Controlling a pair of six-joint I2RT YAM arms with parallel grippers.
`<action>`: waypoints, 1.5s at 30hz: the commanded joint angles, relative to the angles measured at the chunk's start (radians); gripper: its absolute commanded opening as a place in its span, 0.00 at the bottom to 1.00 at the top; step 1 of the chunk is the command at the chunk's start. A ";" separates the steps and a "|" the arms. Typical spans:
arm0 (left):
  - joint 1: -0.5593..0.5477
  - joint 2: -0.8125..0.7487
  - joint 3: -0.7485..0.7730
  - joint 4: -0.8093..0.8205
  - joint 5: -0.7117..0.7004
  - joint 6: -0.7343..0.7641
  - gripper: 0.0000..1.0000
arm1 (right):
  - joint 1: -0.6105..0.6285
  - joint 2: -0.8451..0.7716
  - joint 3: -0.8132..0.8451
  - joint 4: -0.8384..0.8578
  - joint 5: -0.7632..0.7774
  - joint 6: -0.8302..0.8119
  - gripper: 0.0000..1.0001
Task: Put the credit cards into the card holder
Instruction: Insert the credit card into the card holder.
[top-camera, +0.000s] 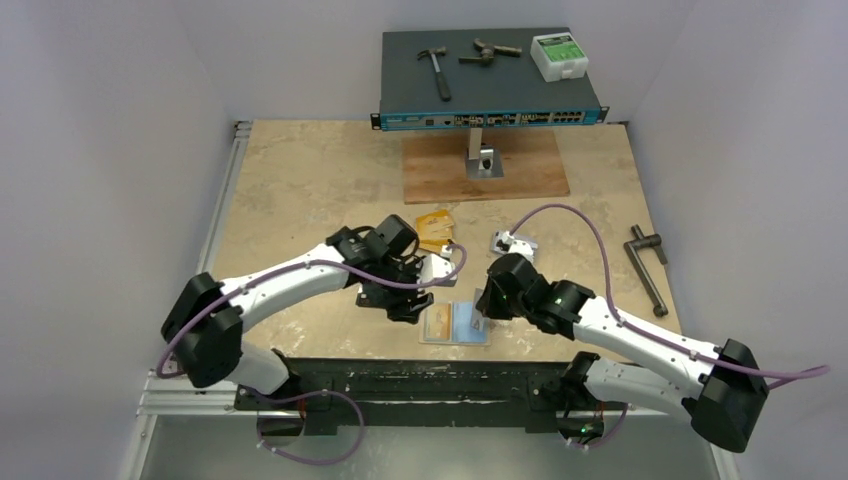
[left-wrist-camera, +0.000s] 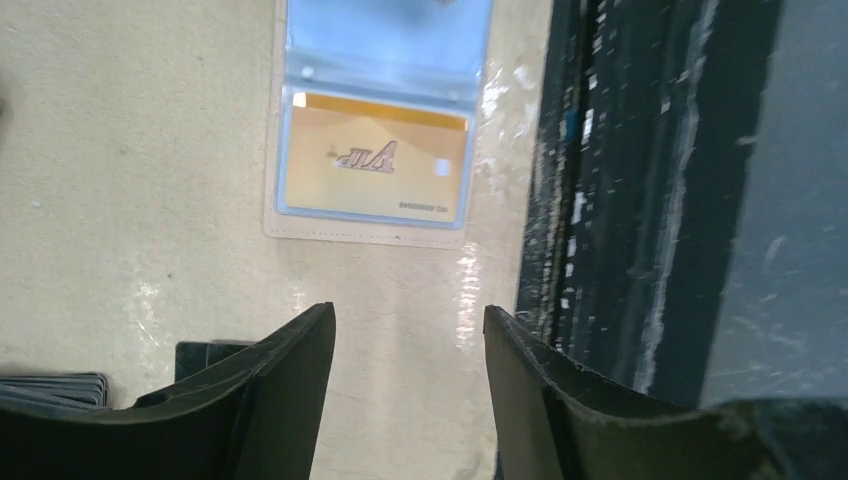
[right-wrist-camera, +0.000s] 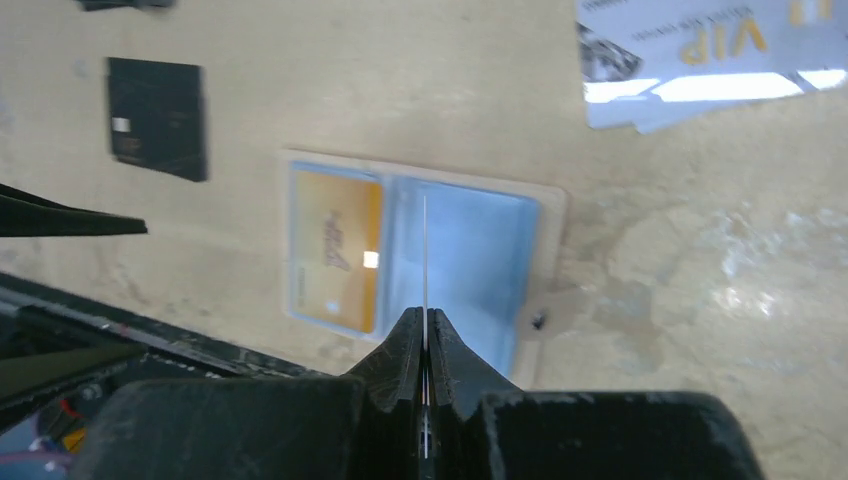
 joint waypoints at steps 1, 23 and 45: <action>-0.051 0.089 -0.007 0.096 -0.144 0.169 0.54 | -0.002 -0.028 -0.018 -0.114 0.110 0.091 0.00; -0.104 0.233 -0.064 0.337 -0.199 0.160 0.46 | -0.036 0.019 -0.084 -0.066 0.176 0.114 0.00; -0.105 0.240 -0.096 0.372 -0.224 0.155 0.43 | -0.049 -0.072 -0.115 -0.027 0.121 0.134 0.00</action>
